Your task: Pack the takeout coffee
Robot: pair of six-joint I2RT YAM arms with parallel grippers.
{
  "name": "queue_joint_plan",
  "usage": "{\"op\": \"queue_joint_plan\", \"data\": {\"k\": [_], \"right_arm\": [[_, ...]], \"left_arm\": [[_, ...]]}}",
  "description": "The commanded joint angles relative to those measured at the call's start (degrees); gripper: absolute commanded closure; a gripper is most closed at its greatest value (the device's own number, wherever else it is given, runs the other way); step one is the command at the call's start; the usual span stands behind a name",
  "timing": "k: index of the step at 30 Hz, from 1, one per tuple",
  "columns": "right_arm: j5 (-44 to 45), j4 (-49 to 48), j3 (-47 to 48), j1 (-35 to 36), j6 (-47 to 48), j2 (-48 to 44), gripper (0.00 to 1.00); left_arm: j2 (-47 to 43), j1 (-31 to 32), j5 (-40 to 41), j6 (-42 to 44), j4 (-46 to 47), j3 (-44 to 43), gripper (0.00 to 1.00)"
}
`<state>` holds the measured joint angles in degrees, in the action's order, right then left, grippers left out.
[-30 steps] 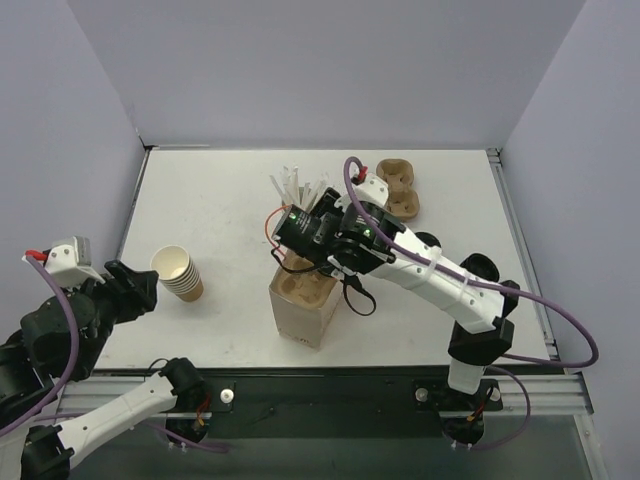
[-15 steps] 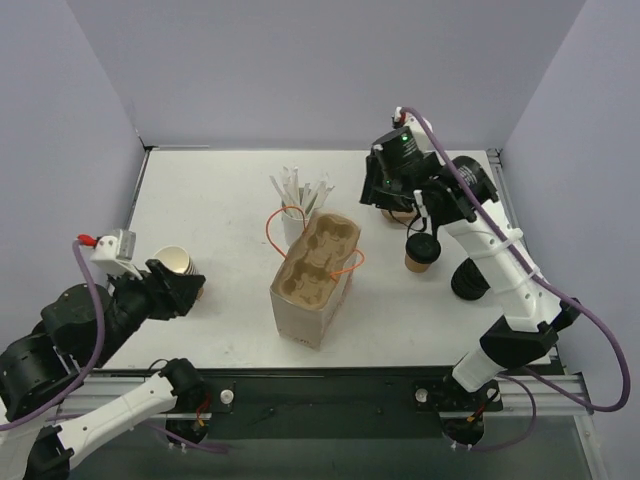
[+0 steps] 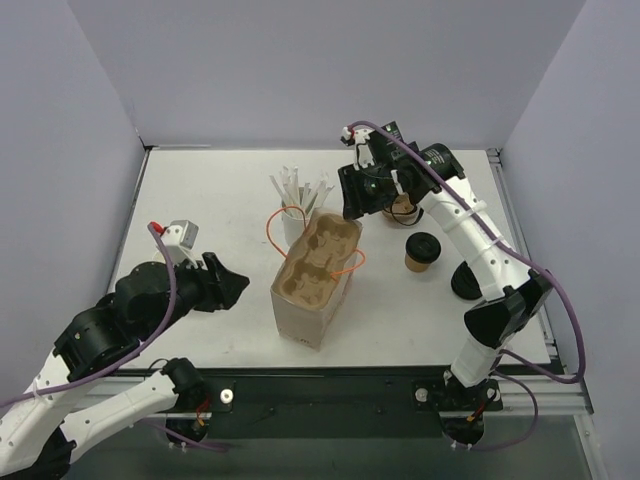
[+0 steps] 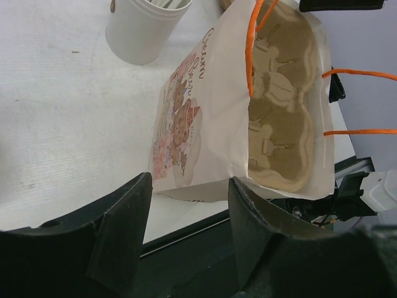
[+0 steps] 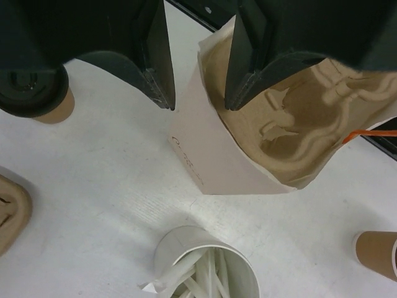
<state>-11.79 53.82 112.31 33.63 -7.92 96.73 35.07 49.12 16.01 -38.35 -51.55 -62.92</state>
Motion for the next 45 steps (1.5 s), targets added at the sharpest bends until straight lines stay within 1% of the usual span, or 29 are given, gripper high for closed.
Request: {"op": "queue_joint_plan", "data": {"k": [1, 7, 11, 14, 17, 18, 19, 20, 21, 22, 23, 24, 25, 27, 28, 31, 33, 34, 35, 38, 41, 43, 44, 45], "right_arm": [[-8.3, -2.3, 1.0, -2.5, 6.2, 2.8, 0.62], [-11.8, -2.3, 1.2, -4.2, 7.4, 4.7, 0.70], [-13.6, -2.5, -0.9, -4.8, 7.4, 3.6, 0.72], [-16.6, -2.6, -2.0, -4.9, 6.8, 3.4, 0.76], [-16.7, -2.8, -3.2, -4.9, 3.6, 2.6, 0.83], [-16.1, -2.7, -3.5, -4.9, 1.7, 1.9, 0.89], [-15.4, -2.7, -4.4, -4.7, 0.5, 1.3, 0.91], [-14.1, -2.8, -5.0, -4.6, -0.6, 0.7, 0.94], [-10.4, -3.1, -5.9, -4.3, -1.9, -1.0, 0.99], [-9.1, -3.8, -7.3, -4.0, -4.4, -2.1, 1.00], [-7.7, -4.4, -9.9, -3.7, -5.7, -3.1, 1.00], [-4.1, -4.9, -11.6, -3.5, -7.3, -5.3, 1.00], [-2.6, -6.0, -13.1, -3.3, -10.1, -6.5, 1.00], [0.9, -6.5, -16.6, -3.3, -14.0, -9.6, 1.00], [4.3, -6.7, -17.5, -3.3, -18.0, -10.7, 1.00], [9.6, -6.7, -20.7, -3.3, -24.4, -14.2, 1.00], [11.6, -6.9, -22.6, -3.2, -29.8, -16.7, 1.00], [14.5, -6.9, -23.2, -3.1, -31.3, -17.4, 1.00], [14.9, -7.4, -24.1, -3.0, -33.6, -18.1, 1.00], [16.2, -9.4, -27.0, -2.2, -35.5, -20.2, 1.00], [17.9, -10.1, -28.5, -1.5, -37.7, -22.2, 1.00], [18.0, -10.3, -28.9, -1.5, -38.0, -23.1, 0.95], [17.9, -10.3, -28.9, -1.5, -37.9, -23.2, 0.88], [17.2, -10.1, -28.9, -1.5, -37.3, -23.3, 0.85]], "left_arm": [[0.7, -0.1, 1.4, -3.1, 5.1, 1.0, 0.39], [2.5, 0.0, 4.7, -3.1, 5.4, 1.0, 0.40], [4.5, 0.1, 5.5, -3.8, 5.1, 0.3, 0.41], [5.5, 0.1, 6.6, -3.9, 4.3, -0.7, 0.41], [6.5, 0.0, 7.4, -3.9, 3.9, -1.9, 0.41], [6.8, 0.0, 7.6, -3.9, 3.8, -2.2, 0.41], [7.1, 0.0, 8.0, -3.8, 3.7, -2.6, 0.41], [7.6, 0.1, 8.6, -3.5, 4.3, -3.0, 0.41], [7.8, 0.1, 8.9, -3.0, 4.7, -3.2, 0.41], [7.9, 0.1, 9.6, -2.6, 5.1, -3.2, 0.41], [8.0, 0.1, 11.3, -2.8, 5.7, -3.1, 0.41], [7.8, 0.1, 11.8, -3.0, 6.6, -2.8, 0.41], [7.6, 0.0, 12.3, -2.8, 7.2, -2.8, 0.39], [8.2, 0.0, 10.8, 0.5, 8.9, -4.1, 0.38], [8.7, 0.1, 10.4, 3.1, 8.7, -4.8, 0.38], [11.5, 0.1, 11.8, 4.0, 5.6, -8.8, 0.38], [13.2, 0.1, 13.2, 4.8, 4.0, -10.8, 0.38], [13.9, 0.2, 14.0, 4.9, 3.4, -12.9, 0.38], [15.2, 0.1, 14.0, 5.1, 2.3, -13.8, 0.38], [17.6, 0.2, 12.8, 4.5, 0.1, -16.6, 0.38], [20.3, 0.3, 10.8, 0.8, -2.9, -19.1, 0.40], [21.7, 0.4, 8.9, -2.9, -4.3, -19.8, 0.40], [22.7, 0.7, 8.0, -4.0, -3.9, -19.4, 0.40], [23.0, 1.1, 7.5, -5.8, -3.3, -18.9, 0.40]]}}
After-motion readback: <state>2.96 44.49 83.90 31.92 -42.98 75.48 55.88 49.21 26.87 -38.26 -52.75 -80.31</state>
